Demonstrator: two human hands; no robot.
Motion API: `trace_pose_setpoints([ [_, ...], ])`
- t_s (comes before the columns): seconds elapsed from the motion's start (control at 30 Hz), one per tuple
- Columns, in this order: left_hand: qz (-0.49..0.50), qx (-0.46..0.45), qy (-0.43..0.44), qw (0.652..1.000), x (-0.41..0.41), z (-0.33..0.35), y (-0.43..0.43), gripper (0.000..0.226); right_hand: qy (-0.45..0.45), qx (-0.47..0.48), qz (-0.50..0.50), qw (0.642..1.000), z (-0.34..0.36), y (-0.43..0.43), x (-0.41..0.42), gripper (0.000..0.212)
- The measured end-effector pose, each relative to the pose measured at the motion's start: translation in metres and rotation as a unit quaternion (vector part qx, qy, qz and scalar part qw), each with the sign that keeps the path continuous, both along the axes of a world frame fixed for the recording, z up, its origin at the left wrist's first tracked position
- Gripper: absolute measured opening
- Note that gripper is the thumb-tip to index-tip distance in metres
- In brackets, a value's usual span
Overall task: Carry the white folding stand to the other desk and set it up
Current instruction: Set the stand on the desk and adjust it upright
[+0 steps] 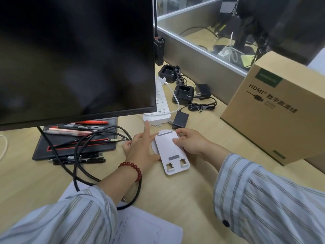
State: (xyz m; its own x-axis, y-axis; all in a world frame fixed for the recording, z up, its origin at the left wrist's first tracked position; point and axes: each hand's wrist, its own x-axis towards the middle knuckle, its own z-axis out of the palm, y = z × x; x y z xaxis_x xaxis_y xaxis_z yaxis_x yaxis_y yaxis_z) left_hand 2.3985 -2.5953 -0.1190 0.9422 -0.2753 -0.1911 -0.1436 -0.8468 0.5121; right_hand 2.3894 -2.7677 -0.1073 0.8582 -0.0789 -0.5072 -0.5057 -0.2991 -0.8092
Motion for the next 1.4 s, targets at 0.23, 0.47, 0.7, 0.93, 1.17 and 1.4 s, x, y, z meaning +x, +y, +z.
trace_pose_setpoints([
  [0.23,-0.005,0.033,0.009,0.999,0.002,-0.001,-0.002,0.106,0.002,0.051,-0.016,0.999,-0.005,-0.003,-0.004,0.018],
  [0.47,0.0,0.116,0.009,0.993,0.011,0.006,-0.008,0.099,-0.105,0.091,0.013,0.99,0.01,-0.008,-0.021,0.02],
  [0.7,-0.012,0.153,-0.01,0.988,0.007,0.018,-0.013,0.064,-0.2,0.163,0.003,0.966,0.041,-0.007,-0.025,0.02],
  [0.93,-0.023,0.165,0.001,0.986,0.004,0.022,-0.012,0.055,-0.223,0.201,-0.063,0.952,0.053,-0.001,-0.035,0.023],
  [1.17,-0.031,0.216,0.0,0.976,0.008,0.026,-0.018,0.045,-0.213,0.204,-0.102,0.95,0.053,0.007,-0.045,0.02],
  [1.4,-0.048,0.194,0.014,0.98,0.005,0.037,-0.019,0.036,-0.147,0.1,-0.04,0.983,0.037,0.003,-0.055,0.02],
])
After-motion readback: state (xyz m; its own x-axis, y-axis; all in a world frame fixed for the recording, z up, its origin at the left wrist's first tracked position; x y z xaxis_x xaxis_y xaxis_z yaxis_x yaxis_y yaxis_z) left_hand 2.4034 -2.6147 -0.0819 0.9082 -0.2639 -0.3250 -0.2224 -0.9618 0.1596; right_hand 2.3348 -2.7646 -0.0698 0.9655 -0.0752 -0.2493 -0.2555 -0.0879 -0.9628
